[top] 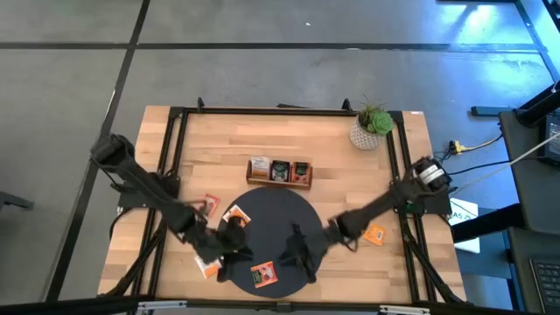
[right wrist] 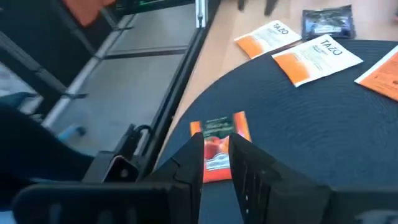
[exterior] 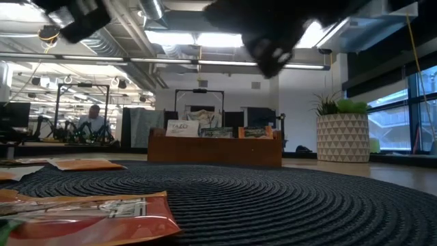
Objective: Pick & Place Tea
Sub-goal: Put the orange tea bag into the right of the wooden organizer
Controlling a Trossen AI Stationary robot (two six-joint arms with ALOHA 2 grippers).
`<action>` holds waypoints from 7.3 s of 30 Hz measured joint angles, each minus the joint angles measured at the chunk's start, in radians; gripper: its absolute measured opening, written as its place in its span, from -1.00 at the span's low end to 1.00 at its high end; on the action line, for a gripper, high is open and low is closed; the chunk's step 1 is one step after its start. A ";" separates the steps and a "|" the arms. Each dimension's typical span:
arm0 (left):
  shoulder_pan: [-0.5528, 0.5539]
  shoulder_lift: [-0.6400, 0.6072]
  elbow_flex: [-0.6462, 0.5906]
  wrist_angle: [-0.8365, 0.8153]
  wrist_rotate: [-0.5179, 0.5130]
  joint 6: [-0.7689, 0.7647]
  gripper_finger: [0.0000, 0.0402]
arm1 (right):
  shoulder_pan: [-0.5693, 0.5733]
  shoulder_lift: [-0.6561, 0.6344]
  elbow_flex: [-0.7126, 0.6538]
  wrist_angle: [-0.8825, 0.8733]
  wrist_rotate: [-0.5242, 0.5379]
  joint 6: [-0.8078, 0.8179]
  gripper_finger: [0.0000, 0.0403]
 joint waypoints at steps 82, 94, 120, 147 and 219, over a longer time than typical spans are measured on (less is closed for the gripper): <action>-0.097 0.469 0.077 0.199 0.000 -0.479 -0.67 | -0.059 0.067 0.000 -0.084 -0.083 0.753 0.13; -0.098 0.470 0.076 0.203 0.002 -0.470 -0.67 | -0.089 0.131 0.000 -0.007 -0.182 0.788 -0.04; -0.092 0.472 0.076 0.206 0.008 -0.439 -0.67 | -0.091 0.295 0.268 -0.222 -0.231 0.741 -0.46; -0.117 -0.007 0.073 0.180 -0.457 -0.091 -0.67 | -0.037 -0.146 0.270 -0.581 0.199 0.362 -0.97; 0.265 -0.195 0.075 0.799 -0.233 1.148 -0.92 | -0.102 -0.434 0.267 -0.209 0.440 -0.494 -0.41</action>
